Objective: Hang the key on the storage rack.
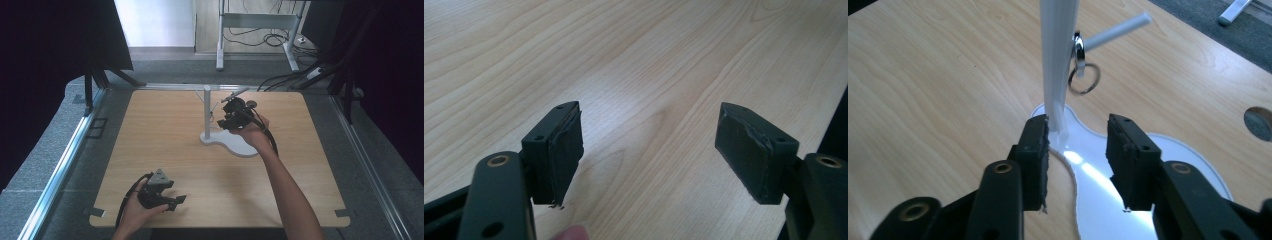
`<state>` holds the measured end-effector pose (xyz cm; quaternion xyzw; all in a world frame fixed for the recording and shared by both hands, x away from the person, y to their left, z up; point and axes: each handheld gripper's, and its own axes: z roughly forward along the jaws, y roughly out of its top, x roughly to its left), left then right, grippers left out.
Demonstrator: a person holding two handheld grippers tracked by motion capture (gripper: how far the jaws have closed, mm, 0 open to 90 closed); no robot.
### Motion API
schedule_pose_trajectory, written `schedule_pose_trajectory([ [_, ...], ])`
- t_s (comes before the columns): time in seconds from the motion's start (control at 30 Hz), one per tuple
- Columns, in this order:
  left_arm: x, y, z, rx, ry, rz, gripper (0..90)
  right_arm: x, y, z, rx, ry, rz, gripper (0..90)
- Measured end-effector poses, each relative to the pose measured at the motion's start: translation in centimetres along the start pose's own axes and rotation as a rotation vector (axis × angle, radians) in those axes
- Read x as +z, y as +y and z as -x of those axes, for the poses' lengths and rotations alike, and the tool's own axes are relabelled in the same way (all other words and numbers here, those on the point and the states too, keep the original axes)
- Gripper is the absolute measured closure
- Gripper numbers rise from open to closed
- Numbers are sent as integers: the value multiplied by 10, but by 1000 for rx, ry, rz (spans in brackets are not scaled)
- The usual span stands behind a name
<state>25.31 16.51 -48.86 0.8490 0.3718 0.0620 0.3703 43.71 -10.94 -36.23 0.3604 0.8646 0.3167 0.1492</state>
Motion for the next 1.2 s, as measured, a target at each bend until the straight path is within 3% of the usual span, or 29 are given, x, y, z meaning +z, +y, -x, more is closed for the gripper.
schedule_pose_trajectory([
  [0.27,-1,0,-1,-6,19,2,277,-25,-42,-3,15,29,61,542],
  [0.43,1,0,2,3,20,-6,277,-40,-77,-8,15,45,91,523],
  [0.63,7,0,5,8,21,-27,277,-52,-120,-7,48,54,125,514],
  [0.87,10,0,5,10,22,-33,277,-52,-157,-5,83,41,130,510],
  [1.13,11,-1,6,9,27,-36,277,-45,-182,-8,92,27,117,502],
  [1.2,11,0,7,13,24,-36,277,-43,-190,-6,98,-5,101,494],
])
